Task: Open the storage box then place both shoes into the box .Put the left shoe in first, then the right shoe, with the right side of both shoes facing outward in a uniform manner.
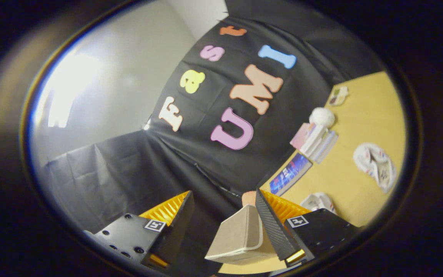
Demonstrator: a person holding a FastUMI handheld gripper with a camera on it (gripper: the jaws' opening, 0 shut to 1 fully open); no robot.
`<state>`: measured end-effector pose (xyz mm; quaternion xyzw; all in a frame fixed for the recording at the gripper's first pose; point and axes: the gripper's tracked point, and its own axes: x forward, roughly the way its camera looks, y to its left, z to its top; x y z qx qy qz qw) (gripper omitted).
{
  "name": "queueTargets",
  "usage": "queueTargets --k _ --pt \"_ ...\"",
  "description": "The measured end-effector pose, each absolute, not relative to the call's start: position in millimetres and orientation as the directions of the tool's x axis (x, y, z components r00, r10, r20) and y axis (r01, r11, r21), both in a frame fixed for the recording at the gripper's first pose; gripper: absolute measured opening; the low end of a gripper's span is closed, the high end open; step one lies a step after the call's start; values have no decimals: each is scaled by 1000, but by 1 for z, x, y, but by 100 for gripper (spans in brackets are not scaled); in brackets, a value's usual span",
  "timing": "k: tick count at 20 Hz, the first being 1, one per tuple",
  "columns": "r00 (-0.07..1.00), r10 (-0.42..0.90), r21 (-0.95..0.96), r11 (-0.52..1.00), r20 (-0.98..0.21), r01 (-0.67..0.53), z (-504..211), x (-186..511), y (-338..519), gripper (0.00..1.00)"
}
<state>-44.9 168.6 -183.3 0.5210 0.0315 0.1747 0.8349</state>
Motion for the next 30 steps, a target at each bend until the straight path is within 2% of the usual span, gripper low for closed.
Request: queueTargets --k 10,21,26,29,30 --pt "965 259 999 -3 44 -45 -286 1 231 97" --pt "958 276 976 -174 -81 133 -355 33 301 97" --pt "957 277 973 -183 -86 140 -351 42 314 96" --pt "955 281 974 -173 -95 148 -349 44 315 81" --pt "948 297 975 -152 -112 163 -353 44 319 71"
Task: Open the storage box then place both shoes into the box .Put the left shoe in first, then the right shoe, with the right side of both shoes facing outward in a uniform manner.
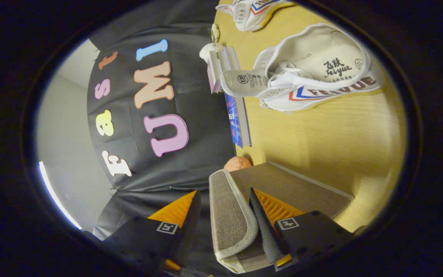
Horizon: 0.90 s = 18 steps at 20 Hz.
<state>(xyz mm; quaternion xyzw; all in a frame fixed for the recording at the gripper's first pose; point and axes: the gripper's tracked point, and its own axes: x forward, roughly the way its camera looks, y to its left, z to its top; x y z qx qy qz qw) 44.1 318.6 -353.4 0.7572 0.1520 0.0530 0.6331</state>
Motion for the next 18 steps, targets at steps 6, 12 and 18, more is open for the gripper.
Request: queueTargets --k 6,12,18 --pt "950 307 990 -100 -63 98 -332 45 313 8" --pt "946 320 998 36 -55 45 -296 44 316 5" --pt "943 332 995 95 -6 -27 -229 35 335 5"
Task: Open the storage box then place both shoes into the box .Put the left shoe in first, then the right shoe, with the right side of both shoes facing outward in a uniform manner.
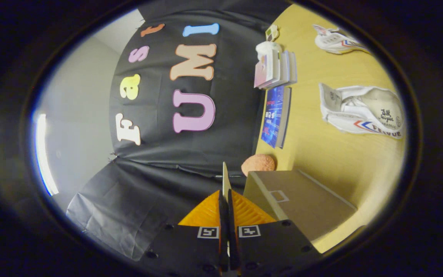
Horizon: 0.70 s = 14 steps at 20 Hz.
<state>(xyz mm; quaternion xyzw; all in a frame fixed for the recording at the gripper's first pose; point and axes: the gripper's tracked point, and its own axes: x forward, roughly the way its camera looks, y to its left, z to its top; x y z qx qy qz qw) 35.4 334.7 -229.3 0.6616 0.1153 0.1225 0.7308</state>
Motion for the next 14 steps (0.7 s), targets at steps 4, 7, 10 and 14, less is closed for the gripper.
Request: queueTargets --k 4,7,10,14 --pt "939 343 993 111 4 -45 -194 28 364 4" --pt "933 360 993 105 9 -51 -171 17 396 4" --pt "928 372 994 89 21 -58 -149 7 428 4" --pt "910 414 995 82 22 -61 -135 -5 481 4"
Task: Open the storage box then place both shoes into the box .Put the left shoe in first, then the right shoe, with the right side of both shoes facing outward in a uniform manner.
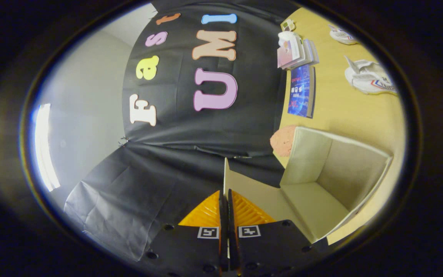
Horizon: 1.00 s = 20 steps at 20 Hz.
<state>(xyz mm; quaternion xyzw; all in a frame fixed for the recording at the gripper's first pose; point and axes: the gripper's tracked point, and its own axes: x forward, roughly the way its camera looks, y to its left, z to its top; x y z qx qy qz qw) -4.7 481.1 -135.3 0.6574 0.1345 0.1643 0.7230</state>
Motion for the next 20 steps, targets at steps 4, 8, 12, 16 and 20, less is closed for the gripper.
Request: queueTargets --k 4,8,12,16,20 --pt "875 483 991 106 24 -85 -134 -17 534 4" --pt "838 545 984 134 26 -117 -144 -22 573 4" --pt "814 581 970 194 8 -148 -154 -23 588 32" --pt "794 608 948 256 -6 -188 -158 -20 584 70" --pt "797 604 906 354 -31 -233 -156 -17 556 99"
